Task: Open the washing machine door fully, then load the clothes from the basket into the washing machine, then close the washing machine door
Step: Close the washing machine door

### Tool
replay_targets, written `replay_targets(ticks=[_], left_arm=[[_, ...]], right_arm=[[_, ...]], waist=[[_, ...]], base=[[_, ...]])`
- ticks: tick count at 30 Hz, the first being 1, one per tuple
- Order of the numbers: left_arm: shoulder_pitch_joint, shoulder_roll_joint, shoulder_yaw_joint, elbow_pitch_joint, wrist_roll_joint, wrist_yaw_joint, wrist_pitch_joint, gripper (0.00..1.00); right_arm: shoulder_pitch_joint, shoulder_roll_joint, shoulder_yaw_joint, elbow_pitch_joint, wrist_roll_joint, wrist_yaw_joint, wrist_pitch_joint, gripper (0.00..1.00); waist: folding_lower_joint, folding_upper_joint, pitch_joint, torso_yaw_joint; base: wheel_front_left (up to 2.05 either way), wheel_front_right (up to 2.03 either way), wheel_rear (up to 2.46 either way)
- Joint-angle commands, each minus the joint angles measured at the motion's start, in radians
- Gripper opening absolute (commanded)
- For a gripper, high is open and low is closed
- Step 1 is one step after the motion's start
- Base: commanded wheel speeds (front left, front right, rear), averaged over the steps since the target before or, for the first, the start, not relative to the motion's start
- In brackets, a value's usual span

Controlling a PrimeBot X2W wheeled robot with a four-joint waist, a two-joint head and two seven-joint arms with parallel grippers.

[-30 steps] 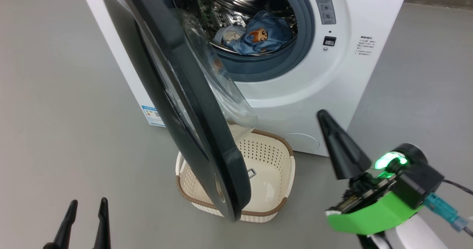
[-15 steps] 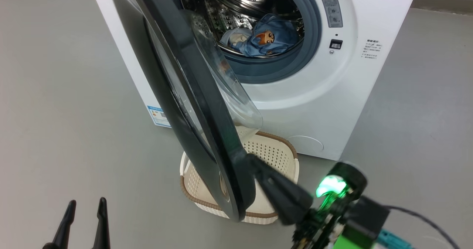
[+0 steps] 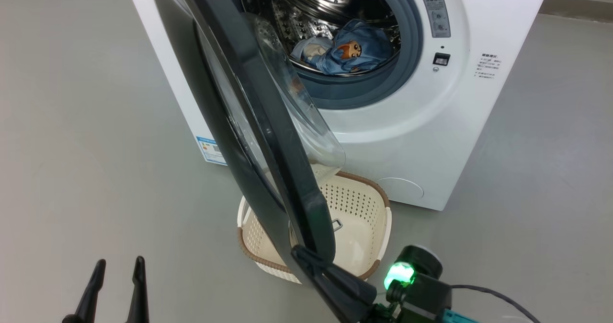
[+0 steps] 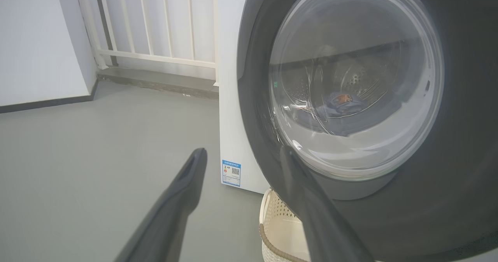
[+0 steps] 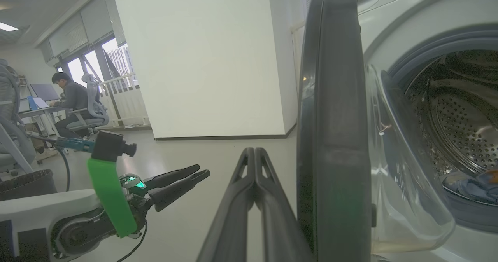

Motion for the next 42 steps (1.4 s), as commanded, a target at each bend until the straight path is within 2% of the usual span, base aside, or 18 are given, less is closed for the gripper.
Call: replay_targets(ticks=[1,8,23,42], left_arm=[[-0.01,0.009,0.03,-0.021,0.005,0.001,-0.007,1.0],[-0.011,0.008,0.022,-0.018,0.0,0.001,-0.007,1.0],[-0.03,0.002,0.015,-0.021,-0.005,0.001,-0.007,1.0],[-0.085,-0.017,-0.007,-0.041,-0.005,0.001,-0.007,1.0]], right_arm=[[-0.004,0.008,0.023,-0.005,0.026,0.004,-0.005,0.0],[-0.014,0.019,0.048,0.082,0.052,0.004,-0.005,0.0],[-0.061,0.053,0.004,0.176,0.066,0.004,-0.005,0.0],[-0.14,0.02,-0.201,0.226,0.043,0.004,-0.005,0.0]], waist=[[0.0,0.0,0.0,0.003],[0.0,0.0,0.004,0.012],[0.0,0.0,0.032,0.021],[0.0,0.0,0.114,0.001]], base=[[0.0,0.0,0.0],[0.0,0.0,0.0],[0.0,0.0,0.0],[0.0,0.0,0.0]])
